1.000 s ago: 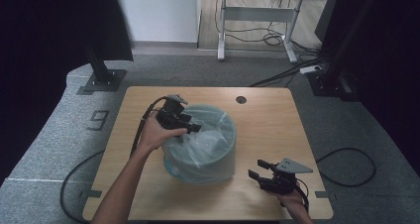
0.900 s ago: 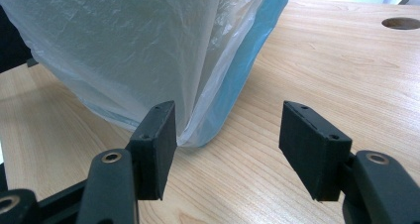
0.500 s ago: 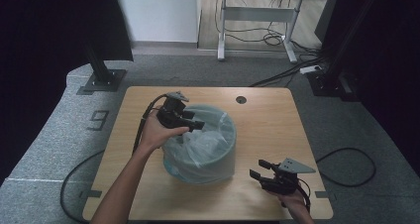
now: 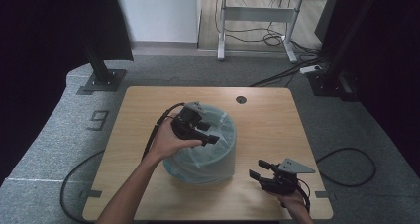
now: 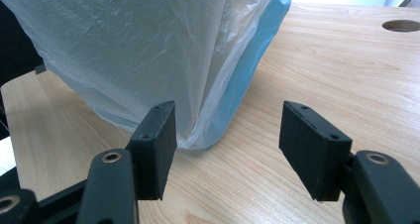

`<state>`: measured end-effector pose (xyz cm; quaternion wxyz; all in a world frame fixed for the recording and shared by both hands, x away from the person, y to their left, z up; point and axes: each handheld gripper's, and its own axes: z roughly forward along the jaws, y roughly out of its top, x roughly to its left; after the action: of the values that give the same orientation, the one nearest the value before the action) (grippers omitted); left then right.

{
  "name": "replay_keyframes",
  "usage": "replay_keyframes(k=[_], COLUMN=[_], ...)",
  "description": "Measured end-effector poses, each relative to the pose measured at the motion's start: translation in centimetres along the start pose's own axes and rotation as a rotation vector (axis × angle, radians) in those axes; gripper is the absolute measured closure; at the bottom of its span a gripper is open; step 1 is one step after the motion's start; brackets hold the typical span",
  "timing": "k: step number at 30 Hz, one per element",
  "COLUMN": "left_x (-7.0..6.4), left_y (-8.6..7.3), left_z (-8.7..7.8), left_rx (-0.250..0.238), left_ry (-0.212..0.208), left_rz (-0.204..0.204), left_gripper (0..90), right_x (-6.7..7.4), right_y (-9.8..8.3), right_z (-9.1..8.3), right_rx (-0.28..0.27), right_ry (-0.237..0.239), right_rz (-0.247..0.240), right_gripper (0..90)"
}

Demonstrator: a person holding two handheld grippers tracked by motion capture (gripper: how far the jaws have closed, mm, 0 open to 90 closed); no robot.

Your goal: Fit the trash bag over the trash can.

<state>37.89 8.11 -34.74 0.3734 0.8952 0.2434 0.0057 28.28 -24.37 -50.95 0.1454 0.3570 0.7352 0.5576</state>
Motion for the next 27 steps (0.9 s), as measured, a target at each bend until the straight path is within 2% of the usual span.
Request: replay_keyframes(k=[2,4,7,11,14,20,27], left_x=[0.0,-0.1,-0.1,-0.1,-0.2,-0.2,-0.4], left_y=[0.1,0.3,0.5,0.7,0.8,1.2,1.2], left_z=[0.5,0.8,1.1,1.5,1.5,1.1,2.2], left_rx=[0.016,0.053,0.068,0.112,0.115,0.079,0.150], left_ry=[0.003,0.009,0.008,0.010,0.007,0.013,0.019], left_rz=[0.001,-0.008,-0.018,-0.019,-0.014,-0.017,-0.012], left_gripper=[38.0,38.7,39.4,39.8,40.0,40.1,44.5], right_x=[0.0,-0.1,-0.1,0.0,0.1,0.0,0.0], right_y=[0.0,0.0,-0.1,0.0,0.0,0.0,0.0], right_z=[-0.1,-0.1,-0.2,-0.1,-0.1,-0.2,-0.2], right_rx=[0.001,0.002,0.000,0.002,0.002,0.000,-0.004], right_ry=[-0.001,-0.001,-0.002,0.001,0.003,0.000,0.002], right_rz=[0.000,0.000,0.001,-0.001,-0.004,0.000,-0.007], right_gripper=[38.5,38.5,38.5,38.5,38.5,38.5,39.7])
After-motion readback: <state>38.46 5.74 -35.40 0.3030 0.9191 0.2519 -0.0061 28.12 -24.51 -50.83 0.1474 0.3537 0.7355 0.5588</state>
